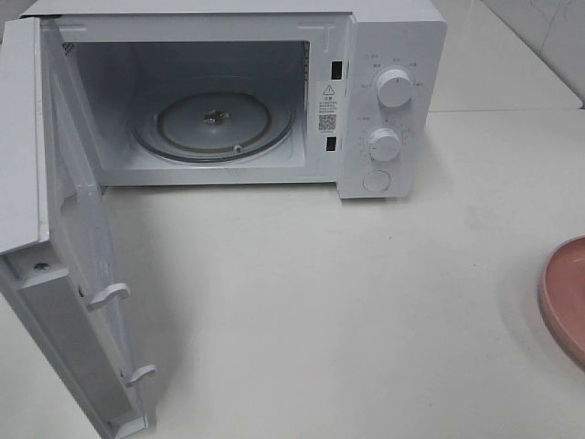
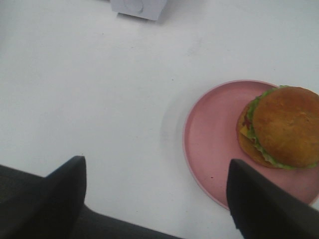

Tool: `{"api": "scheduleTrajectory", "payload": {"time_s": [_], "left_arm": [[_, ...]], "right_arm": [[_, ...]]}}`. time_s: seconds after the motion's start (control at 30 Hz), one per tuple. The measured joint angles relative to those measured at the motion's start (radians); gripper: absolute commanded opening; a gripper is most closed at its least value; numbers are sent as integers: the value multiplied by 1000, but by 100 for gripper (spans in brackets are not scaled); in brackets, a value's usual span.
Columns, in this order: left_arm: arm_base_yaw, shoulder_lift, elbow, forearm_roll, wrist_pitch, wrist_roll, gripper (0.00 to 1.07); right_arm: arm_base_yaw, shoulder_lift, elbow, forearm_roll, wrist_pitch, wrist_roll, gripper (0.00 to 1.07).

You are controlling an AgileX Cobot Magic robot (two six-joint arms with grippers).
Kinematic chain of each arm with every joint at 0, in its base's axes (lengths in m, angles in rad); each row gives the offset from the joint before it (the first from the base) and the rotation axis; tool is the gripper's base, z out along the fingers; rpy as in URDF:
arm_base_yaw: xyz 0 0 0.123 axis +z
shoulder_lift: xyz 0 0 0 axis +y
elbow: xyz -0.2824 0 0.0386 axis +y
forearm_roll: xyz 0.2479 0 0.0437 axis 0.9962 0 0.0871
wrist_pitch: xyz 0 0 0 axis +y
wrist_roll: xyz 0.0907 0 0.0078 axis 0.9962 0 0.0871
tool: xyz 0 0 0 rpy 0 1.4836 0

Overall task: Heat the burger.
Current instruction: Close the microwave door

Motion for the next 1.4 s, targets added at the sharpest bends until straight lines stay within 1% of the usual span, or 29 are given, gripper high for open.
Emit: {"api": "scheduleTrajectory", "payload": {"time_s": [0.03,0.07,0.1,0.13,0.17,0.2,0.23,0.3,0.33,0.4,0.43,0.47,0.5,0.53,0.57,0.7,1.4], "left_arm": [[0,0,0,0,0,0,100],[0,0,0,0,0,0,100],[0,0,0,0,0,0,100],[0,0,0,0,0,0,100],[0,0,0,0,0,0,100],[0,0,0,0,0,0,100],[0,0,0,0,0,0,100],[0,0,0,0,0,0,100],[0,0,0,0,0,0,100],[0,0,0,0,0,0,100],[0,0,0,0,0,0,100],[0,0,0,0,0,0,100],[0,0,0,0,0,0,100],[0,0,0,0,0,0,100],[0,0,0,0,0,0,100],[0,0,0,0,0,0,100],[0,0,0,0,0,0,100]], "right_arm": [[-49,-38,19,0,-1,-29,76],[-49,-38,19,0,-1,-29,76],[-68,-54,29,0,-1,-37,76],[-116,-99,49,0,-9,-47,76],[-116,-99,49,0,-9,-47,76],[-158,-142,68,3,-18,-49,76],[-158,-142,68,3,-18,-49,76],[-220,-211,98,21,-20,-78,76],[-220,-211,98,21,-20,-78,76],[-277,-285,132,73,-32,-130,76],[-277,-285,132,73,-32,-130,76],[-310,-329,144,117,-46,-172,76],[-310,-329,144,117,-46,-172,76],[-334,-367,146,158,-51,-209,76],[-345,-383,146,167,-52,-226,76],[-361,-398,146,180,-54,-226,76],[-361,-398,146,180,-54,-226,76]]}}
